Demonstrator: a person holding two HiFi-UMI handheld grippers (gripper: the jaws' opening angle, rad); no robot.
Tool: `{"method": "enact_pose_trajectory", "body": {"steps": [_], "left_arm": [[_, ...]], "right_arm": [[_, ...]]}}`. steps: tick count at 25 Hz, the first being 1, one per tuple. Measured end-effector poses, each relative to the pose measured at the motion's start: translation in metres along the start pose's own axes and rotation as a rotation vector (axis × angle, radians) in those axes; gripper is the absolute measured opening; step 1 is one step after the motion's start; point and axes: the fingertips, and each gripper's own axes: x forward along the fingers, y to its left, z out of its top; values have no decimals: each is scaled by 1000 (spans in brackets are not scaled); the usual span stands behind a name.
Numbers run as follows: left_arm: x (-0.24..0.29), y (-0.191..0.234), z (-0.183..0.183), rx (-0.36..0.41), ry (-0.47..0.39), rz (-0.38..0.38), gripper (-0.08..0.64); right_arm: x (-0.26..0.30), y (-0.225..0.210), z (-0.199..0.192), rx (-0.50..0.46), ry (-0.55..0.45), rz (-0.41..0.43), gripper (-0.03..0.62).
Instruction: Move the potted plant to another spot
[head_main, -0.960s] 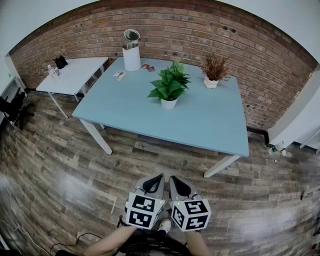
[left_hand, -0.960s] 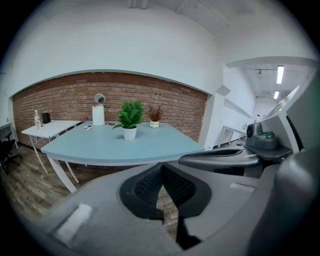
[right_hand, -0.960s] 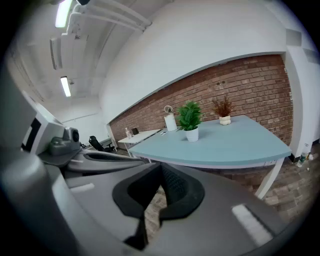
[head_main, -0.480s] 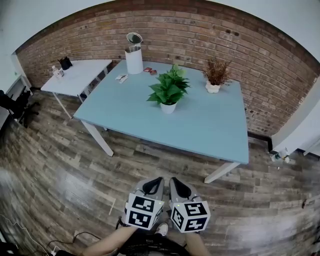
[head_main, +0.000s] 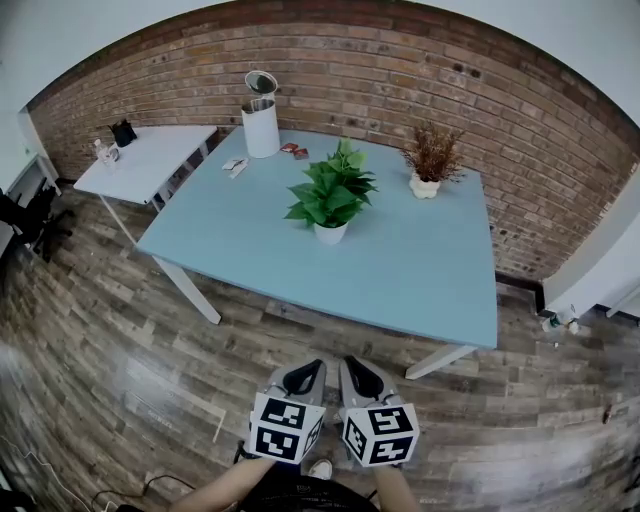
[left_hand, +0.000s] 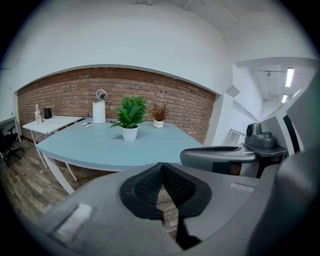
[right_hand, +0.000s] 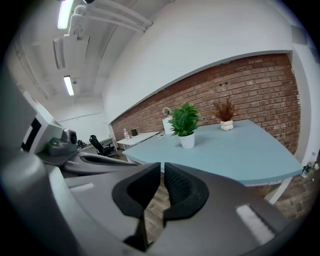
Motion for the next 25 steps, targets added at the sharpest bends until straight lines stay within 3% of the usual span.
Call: {"method": "enact_pose_trajectory", "body": {"steps": [15, 23, 25], "left_arm": [[105, 92, 66, 6, 20, -87, 2], [143, 156, 94, 6, 34, -95, 2], [149, 170, 96, 4, 40, -93, 2]], "right_arm": [[138, -50, 54, -52, 20, -118, 85], [217, -76, 71, -135, 65, -202, 166], [233, -82, 74, -147, 67, -214, 219]]}}
